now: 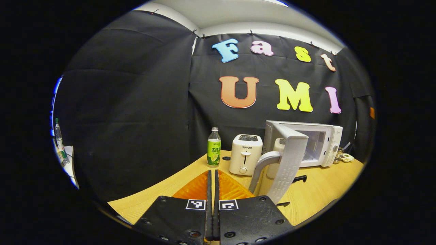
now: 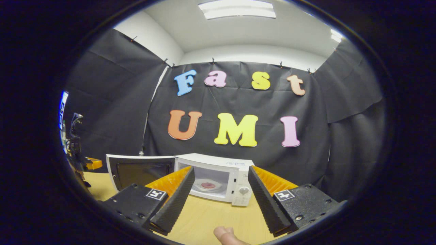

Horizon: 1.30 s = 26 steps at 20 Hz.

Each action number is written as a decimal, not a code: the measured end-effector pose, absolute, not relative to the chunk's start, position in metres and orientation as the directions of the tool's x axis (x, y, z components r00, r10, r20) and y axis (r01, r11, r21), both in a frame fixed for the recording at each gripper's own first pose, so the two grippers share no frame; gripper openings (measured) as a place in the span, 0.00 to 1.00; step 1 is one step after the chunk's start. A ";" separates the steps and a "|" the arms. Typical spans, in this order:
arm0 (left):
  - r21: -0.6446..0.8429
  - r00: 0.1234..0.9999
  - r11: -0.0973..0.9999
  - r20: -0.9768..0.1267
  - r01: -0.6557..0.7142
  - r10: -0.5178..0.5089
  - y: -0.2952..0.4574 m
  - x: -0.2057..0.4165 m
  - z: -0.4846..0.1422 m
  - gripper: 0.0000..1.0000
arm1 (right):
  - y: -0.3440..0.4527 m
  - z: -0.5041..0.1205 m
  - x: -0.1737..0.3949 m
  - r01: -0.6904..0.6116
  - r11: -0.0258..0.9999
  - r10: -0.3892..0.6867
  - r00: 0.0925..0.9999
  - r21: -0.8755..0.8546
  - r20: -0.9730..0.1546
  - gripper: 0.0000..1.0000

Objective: Open the microwave oven with the left hand, put the food in, and close the microwave oven.

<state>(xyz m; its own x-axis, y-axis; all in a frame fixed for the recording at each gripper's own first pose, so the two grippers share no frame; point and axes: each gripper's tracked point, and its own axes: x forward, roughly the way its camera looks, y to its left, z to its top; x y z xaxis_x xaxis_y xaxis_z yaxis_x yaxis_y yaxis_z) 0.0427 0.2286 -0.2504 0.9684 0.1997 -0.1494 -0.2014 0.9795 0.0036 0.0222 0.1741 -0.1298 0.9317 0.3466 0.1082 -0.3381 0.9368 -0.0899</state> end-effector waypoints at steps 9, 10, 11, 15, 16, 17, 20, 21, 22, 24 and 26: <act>-0.018 0.982 0.996 -0.167 -0.088 0.083 0.189 0.061 -0.263 0.00 | 0.124 -0.108 0.014 -0.275 0.959 0.281 0.949 -0.064 0.144 1.00; -0.028 0.984 0.996 -0.162 -0.082 0.077 0.186 0.061 -0.261 0.00 | 0.122 -0.109 0.013 -0.276 0.960 0.281 0.949 -0.057 0.143 1.00; -0.042 0.985 0.996 -0.158 -0.073 0.065 0.182 0.060 -0.261 0.00 | 0.117 -0.109 0.014 -0.275 0.960 0.280 0.950 -0.052 0.141 1.00; -0.049 0.989 0.999 -0.149 -0.018 0.011 0.152 0.061 -0.258 0.00 | 0.098 -0.109 0.018 -0.249 0.968 0.252 0.958 -0.041 0.139 1.00; -0.044 0.990 0.999 -0.144 -0.004 -0.002 0.143 0.061 -0.257 0.00 | 0.095 -0.110 0.019 -0.248 0.968 0.251 0.959 -0.036 0.135 1.00; -0.031 0.990 0.999 -0.137 0.013 -0.017 0.132 0.062 -0.257 0.00 | 0.091 -0.111 0.019 -0.246 0.969 0.248 0.960 -0.032 0.132 0.96; 0.020 0.991 0.998 -0.121 0.052 -0.049 0.103 0.062 -0.254 0.00 | 0.072 -0.108 0.022 -0.225 0.974 0.226 0.965 -0.023 0.133 0.96; 0.034 0.990 0.997 -0.122 0.074 -0.069 0.092 0.063 -0.254 0.00 | 0.067 -0.109 0.022 -0.220 0.975 0.221 0.966 -0.020 0.132 0.96; 0.048 0.991 0.996 -0.116 0.079 -0.073 0.084 0.065 -0.252 0.00 | 0.063 -0.109 0.023 -0.219 0.976 0.219 0.967 -0.019 0.128 0.96; 0.047 0.987 0.991 -0.110 0.124 -0.118 0.060 0.070 -0.253 0.01 | 0.053 -0.110 0.026 -0.206 0.978 0.207 0.970 -0.025 0.124 1.00; 0.034 0.977 0.984 -0.125 0.176 -0.170 0.039 0.078 -0.257 0.00 | 0.043 -0.110 0.027 -0.189 0.981 0.192 0.974 -0.038 0.121 1.00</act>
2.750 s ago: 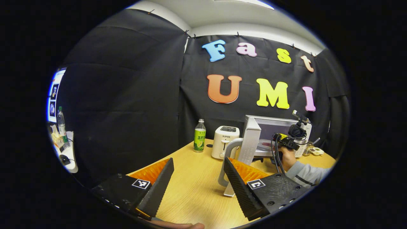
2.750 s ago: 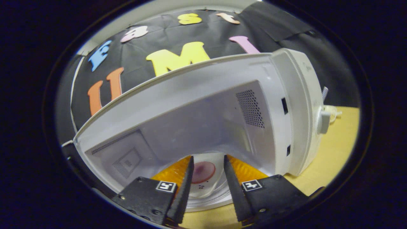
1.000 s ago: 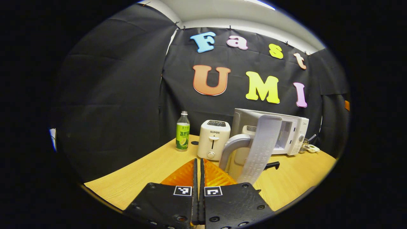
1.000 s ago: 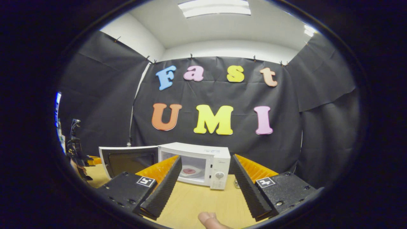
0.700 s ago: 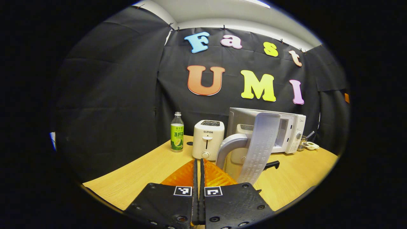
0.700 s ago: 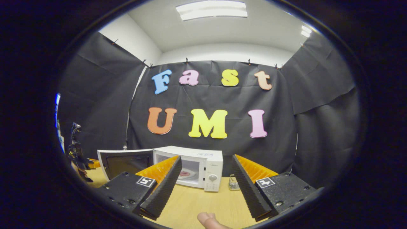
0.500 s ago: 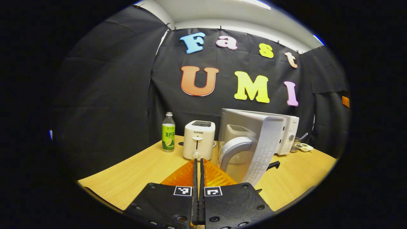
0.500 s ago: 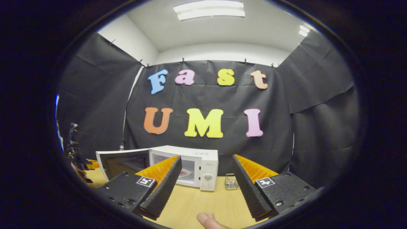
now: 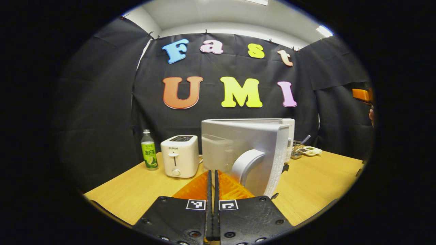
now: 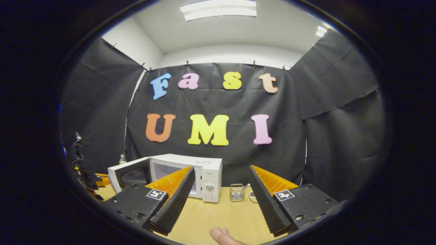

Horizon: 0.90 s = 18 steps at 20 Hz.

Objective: Open the microwave oven with the left hand, put the food in, and close the microwave oven.

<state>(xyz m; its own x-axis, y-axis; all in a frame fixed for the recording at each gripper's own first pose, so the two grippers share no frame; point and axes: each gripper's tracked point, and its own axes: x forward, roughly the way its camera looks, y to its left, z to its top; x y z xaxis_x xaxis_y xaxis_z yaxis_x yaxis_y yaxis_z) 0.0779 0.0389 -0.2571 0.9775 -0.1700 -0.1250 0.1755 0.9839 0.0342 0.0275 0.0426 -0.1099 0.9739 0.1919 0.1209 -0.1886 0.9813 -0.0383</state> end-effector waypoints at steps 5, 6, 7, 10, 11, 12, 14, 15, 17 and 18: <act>-0.037 0.966 0.971 -0.103 0.237 -0.239 -0.003 0.101 -0.260 0.01 | 0.020 -0.106 0.036 -0.168 0.985 0.172 0.977 -0.045 0.122 0.96; -0.053 0.959 0.964 -0.102 0.260 -0.264 -0.014 0.107 -0.259 0.00 | 0.016 -0.106 0.039 -0.162 0.986 0.167 0.978 -0.046 0.122 1.00; -0.063 0.952 0.957 -0.098 0.283 -0.288 -0.026 0.112 -0.259 0.00 | 0.012 -0.107 0.043 -0.159 0.986 0.163 0.979 -0.046 0.119 1.00; -0.025 0.933 0.938 -0.098 0.345 -0.346 -0.053 0.134 -0.262 0.00 | 0.005 -0.106 0.047 -0.169 0.985 0.171 0.978 -0.031 0.116 1.00; -0.022 0.925 0.932 -0.111 0.362 -0.362 -0.060 0.138 -0.266 0.00 | 0.004 -0.104 0.048 -0.173 0.984 0.176 0.977 -0.030 0.120 0.96; -0.021 0.919 0.925 -0.113 0.378 -0.378 -0.068 0.145 -0.268 0.00 | 0.004 -0.102 0.049 -0.178 0.984 0.181 0.976 -0.028 0.123 1.00; -0.017 0.900 0.906 -0.107 0.423 -0.422 -0.081 0.149 -0.271 0.00 | 0.005 -0.102 0.049 -0.192 0.981 0.194 0.973 -0.025 0.125 0.96; -0.004 0.898 0.903 -0.101 0.430 -0.428 -0.085 0.156 -0.270 0.00 | 0.004 -0.102 0.049 -0.196 0.980 0.198 0.972 -0.025 0.130 1.00; -0.026 0.889 0.896 -0.112 0.444 -0.444 -0.095 0.170 -0.274 0.00 | 0.004 -0.103 0.051 -0.201 0.979 0.203 0.970 -0.027 0.136 1.00; -0.038 0.883 0.890 -0.115 0.454 -0.455 -0.102 0.175 -0.273 0.00 | 0.004 -0.104 0.052 -0.205 0.978 0.206 0.969 -0.026 0.139 1.00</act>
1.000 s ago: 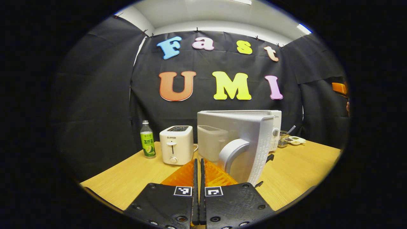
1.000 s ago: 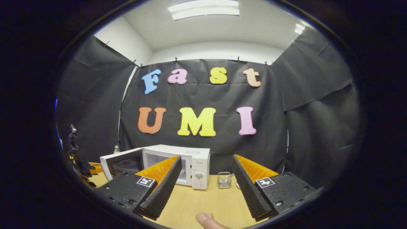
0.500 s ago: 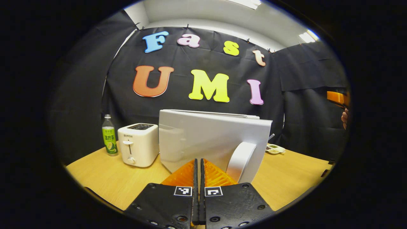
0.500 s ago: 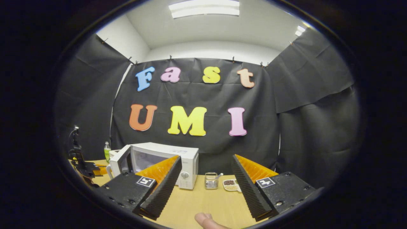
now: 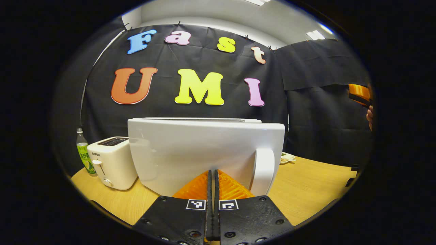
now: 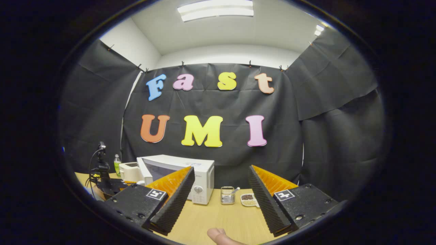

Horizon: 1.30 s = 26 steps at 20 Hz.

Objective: Open the microwave oven with the left hand, put the food in, and close the microwave oven.

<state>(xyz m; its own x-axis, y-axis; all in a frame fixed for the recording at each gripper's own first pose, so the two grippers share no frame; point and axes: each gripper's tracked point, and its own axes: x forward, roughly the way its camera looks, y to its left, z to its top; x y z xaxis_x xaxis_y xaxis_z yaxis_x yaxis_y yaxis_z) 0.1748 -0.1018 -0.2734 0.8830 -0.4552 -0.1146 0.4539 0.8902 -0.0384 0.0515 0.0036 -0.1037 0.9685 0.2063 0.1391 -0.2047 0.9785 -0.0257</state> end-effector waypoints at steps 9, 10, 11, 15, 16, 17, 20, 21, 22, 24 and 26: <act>-0.021 0.867 0.879 -0.157 0.477 -0.474 -0.158 0.226 -0.282 0.00 | -0.013 -0.119 0.067 -0.190 0.982 0.191 0.973 -0.021 0.128 1.00; -0.008 0.871 0.883 -0.163 0.470 -0.464 -0.162 0.230 -0.284 0.00 | -0.017 -0.121 0.068 -0.183 0.983 0.185 0.975 -0.023 0.123 1.00; -0.006 0.871 0.883 -0.159 0.470 -0.464 -0.166 0.235 -0.284 0.00 | -0.022 -0.122 0.069 -0.177 0.984 0.178 0.976 -0.023 0.123 1.00; -0.048 0.867 0.882 -0.166 0.469 -0.470 -0.182 0.252 -0.284 0.00 | -0.032 -0.128 0.070 -0.159 0.987 0.161 0.980 -0.027 0.120 1.00; -0.062 0.875 0.889 -0.162 0.453 -0.457 -0.183 0.260 -0.284 0.00 | -0.035 -0.129 0.070 -0.156 0.987 0.158 0.980 -0.024 0.118 1.00; -0.084 0.879 0.894 -0.164 0.439 -0.447 -0.185 0.267 -0.284 0.00 | -0.038 -0.130 0.070 -0.154 0.988 0.156 0.981 -0.021 0.116 1.00; -0.132 0.900 0.917 -0.179 0.377 -0.397 -0.190 0.294 -0.287 0.00 | -0.044 -0.133 0.071 -0.146 0.989 0.147 0.983 -0.017 0.109 1.00; -0.144 0.901 0.922 -0.203 0.359 -0.382 -0.191 0.298 -0.290 0.00 | -0.046 -0.134 0.070 -0.144 0.989 0.145 0.984 -0.016 0.108 1.00; -0.155 0.906 0.921 -0.181 0.358 -0.382 -0.196 0.307 -0.287 0.01 | -0.047 -0.133 0.068 -0.141 0.990 0.142 0.984 -0.016 0.108 1.00; -0.214 0.882 0.905 -0.228 0.368 -0.413 -0.199 0.306 -0.295 0.01 | -0.050 -0.131 0.062 -0.138 0.990 0.139 0.984 -0.013 0.111 1.00; -0.273 0.874 0.893 -0.240 0.358 -0.424 -0.200 0.306 -0.295 0.01 | -0.052 -0.128 0.057 -0.134 0.991 0.134 0.984 -0.012 0.115 1.00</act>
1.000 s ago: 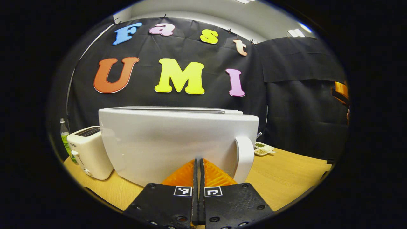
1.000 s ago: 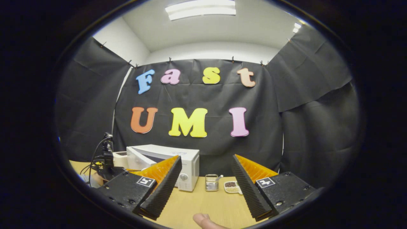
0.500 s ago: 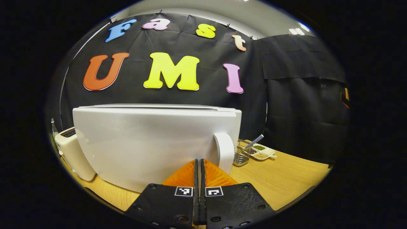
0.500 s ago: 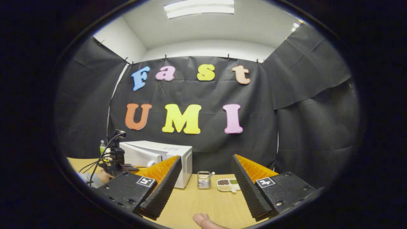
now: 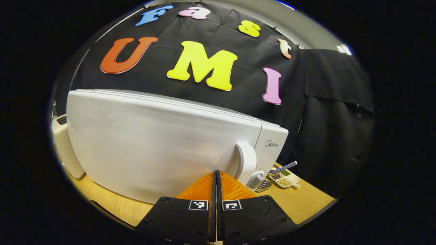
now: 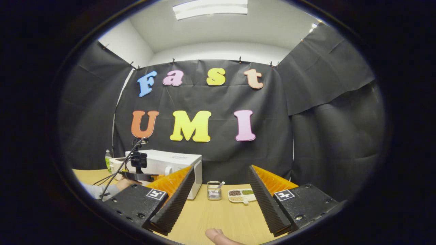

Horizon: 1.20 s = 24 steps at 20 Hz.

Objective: Open the microwave oven with the left hand, put the food in, and close the microwave oven.

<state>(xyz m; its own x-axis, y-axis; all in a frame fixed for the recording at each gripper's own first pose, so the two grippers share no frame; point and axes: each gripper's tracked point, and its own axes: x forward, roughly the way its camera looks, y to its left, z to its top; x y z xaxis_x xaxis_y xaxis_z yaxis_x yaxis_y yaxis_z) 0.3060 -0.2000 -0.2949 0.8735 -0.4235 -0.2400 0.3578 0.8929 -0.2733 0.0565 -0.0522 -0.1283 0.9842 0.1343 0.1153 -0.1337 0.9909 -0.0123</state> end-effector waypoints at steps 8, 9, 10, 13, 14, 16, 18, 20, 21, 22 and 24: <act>-0.374 0.881 0.893 -0.296 0.249 -0.369 -0.169 0.279 -0.294 0.01 | -0.045 -0.128 0.032 -0.146 0.989 0.142 0.985 0.033 0.094 0.96; -0.369 0.889 0.899 -0.290 0.237 -0.354 -0.159 0.270 -0.288 0.08 | -0.043 -0.129 0.030 -0.153 0.987 0.149 0.985 0.041 0.089 1.00; -0.348 0.903 0.912 -0.282 0.219 -0.324 -0.147 0.264 -0.282 0.39 | -0.042 -0.131 0.026 -0.157 0.987 0.153 0.985 0.044 0.083 1.00; -0.295 0.929 0.933 -0.240 0.206 -0.281 -0.125 0.231 -0.255 0.56 | -0.041 -0.130 0.009 -0.161 0.986 0.157 0.984 0.046 0.084 0.96; -0.269 0.940 0.943 -0.221 0.198 -0.261 -0.116 0.219 -0.244 0.52 | -0.040 -0.130 0.004 -0.165 0.985 0.160 0.983 0.048 0.088 1.00; -0.209 0.958 0.961 -0.184 0.182 -0.221 -0.100 0.195 -0.225 0.92 | -0.035 -0.132 -0.002 -0.174 0.984 0.169 0.982 0.046 0.084 1.00; -0.150 0.973 0.976 -0.142 0.159 -0.180 -0.086 0.170 -0.204 0.94 | -0.028 -0.132 -0.009 -0.183 0.982 0.179 0.981 0.044 0.077 0.96; -0.120 0.986 0.984 -0.091 0.130 -0.141 -0.071 0.144 -0.181 0.94 | -0.020 -0.128 -0.018 -0.190 0.981 0.186 0.979 0.035 0.082 1.00; -0.124 0.990 0.985 -0.065 0.120 -0.129 -0.066 0.131 -0.168 0.94 | -0.019 -0.124 -0.022 -0.184 0.982 0.181 0.979 0.029 0.090 1.00; -0.131 0.991 0.984 -0.042 0.119 -0.125 -0.063 0.117 -0.155 0.94 | -0.019 -0.119 -0.027 -0.176 0.984 0.173 0.980 0.025 0.101 1.00; -0.137 0.992 0.984 -0.035 0.118 -0.124 -0.057 0.087 -0.140 0.94 | -0.015 -0.109 -0.037 -0.170 0.985 0.167 0.979 0.012 0.120 1.00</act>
